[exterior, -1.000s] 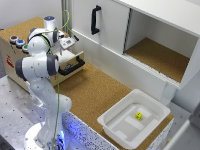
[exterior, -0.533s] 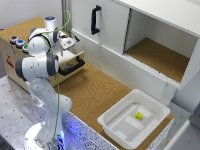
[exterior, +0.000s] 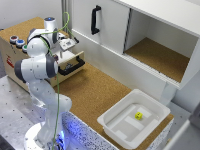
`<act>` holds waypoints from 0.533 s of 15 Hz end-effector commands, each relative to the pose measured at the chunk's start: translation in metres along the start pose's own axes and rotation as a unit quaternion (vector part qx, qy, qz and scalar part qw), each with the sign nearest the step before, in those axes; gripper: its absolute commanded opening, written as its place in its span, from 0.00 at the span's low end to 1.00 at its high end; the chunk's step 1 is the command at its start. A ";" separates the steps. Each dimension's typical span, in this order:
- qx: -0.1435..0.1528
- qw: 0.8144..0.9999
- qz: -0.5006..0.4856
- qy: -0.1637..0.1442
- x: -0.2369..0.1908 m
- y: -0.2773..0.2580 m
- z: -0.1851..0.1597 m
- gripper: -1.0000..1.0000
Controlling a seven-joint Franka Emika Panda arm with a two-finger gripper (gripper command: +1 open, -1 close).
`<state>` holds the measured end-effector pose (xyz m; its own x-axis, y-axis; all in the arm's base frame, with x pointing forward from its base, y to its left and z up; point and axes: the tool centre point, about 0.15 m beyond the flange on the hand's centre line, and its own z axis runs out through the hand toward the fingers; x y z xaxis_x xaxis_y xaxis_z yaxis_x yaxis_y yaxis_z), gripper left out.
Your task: Go towards the pink block and pick it up
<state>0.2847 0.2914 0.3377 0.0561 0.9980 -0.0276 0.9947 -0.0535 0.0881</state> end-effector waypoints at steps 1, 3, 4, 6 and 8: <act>-0.026 0.999 0.000 0.045 -0.006 -0.012 0.016 1.00; -0.028 0.998 -0.003 0.049 -0.002 -0.014 0.016 1.00; -0.029 0.998 -0.003 0.052 0.000 -0.015 0.016 1.00; -0.030 0.998 -0.002 0.055 0.002 -0.016 0.017 1.00; -0.031 0.998 -0.005 0.055 0.003 -0.016 0.022 1.00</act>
<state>0.2818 0.2977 0.3292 0.0514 0.9987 0.0004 0.9942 -0.0512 0.0949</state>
